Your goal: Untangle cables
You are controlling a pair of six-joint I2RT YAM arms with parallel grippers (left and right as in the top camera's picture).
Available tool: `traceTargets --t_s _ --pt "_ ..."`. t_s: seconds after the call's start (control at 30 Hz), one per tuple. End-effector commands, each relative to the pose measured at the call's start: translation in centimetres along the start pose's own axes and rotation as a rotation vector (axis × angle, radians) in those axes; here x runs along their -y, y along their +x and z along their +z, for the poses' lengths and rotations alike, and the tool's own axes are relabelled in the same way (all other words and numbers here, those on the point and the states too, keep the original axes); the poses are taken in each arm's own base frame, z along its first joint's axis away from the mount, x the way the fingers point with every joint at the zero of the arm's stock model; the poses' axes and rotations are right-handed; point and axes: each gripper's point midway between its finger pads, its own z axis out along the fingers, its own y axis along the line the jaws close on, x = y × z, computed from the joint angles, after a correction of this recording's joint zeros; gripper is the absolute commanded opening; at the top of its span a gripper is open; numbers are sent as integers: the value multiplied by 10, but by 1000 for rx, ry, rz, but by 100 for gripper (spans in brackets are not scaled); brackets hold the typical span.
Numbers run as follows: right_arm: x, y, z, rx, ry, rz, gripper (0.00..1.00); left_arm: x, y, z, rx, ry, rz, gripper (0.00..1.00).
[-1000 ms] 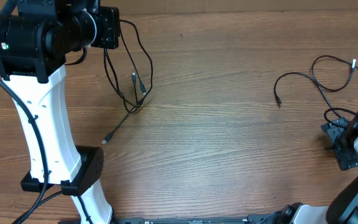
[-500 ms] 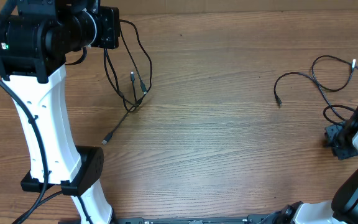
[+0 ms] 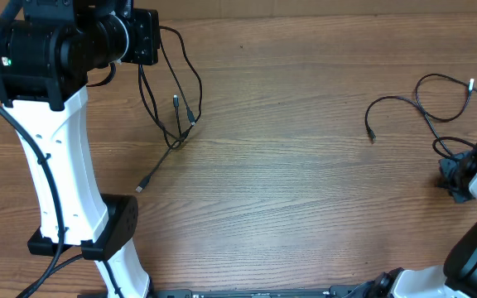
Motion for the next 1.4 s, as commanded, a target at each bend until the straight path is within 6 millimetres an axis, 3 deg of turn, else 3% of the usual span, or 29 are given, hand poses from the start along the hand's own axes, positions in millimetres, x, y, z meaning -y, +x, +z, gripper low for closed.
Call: traceTargets --t_s 0.0,0.23,0.6,1.03,1.23,1.37 --pt "4 8 16 -37 24 -5 24 4 -1 -3 8 5 14 5" --pt "-1 18 42 -76 1 -6 22 4 -1 -3 8 5 11 5" --pt "-28 -9 44 29 -113 -22 22 3 -1 -2 8 4 12 6" --pt "-82 -46 49 100 -224 -142 22 3 -1 -1 5 4 -1 6" --pt "-117 -59 59 77 -225 -200 22 3 0 1 0 4 -9 7" --pt "-145 -77 53 91 -244 -220 22 3 0 2 -2 5 -9 6"
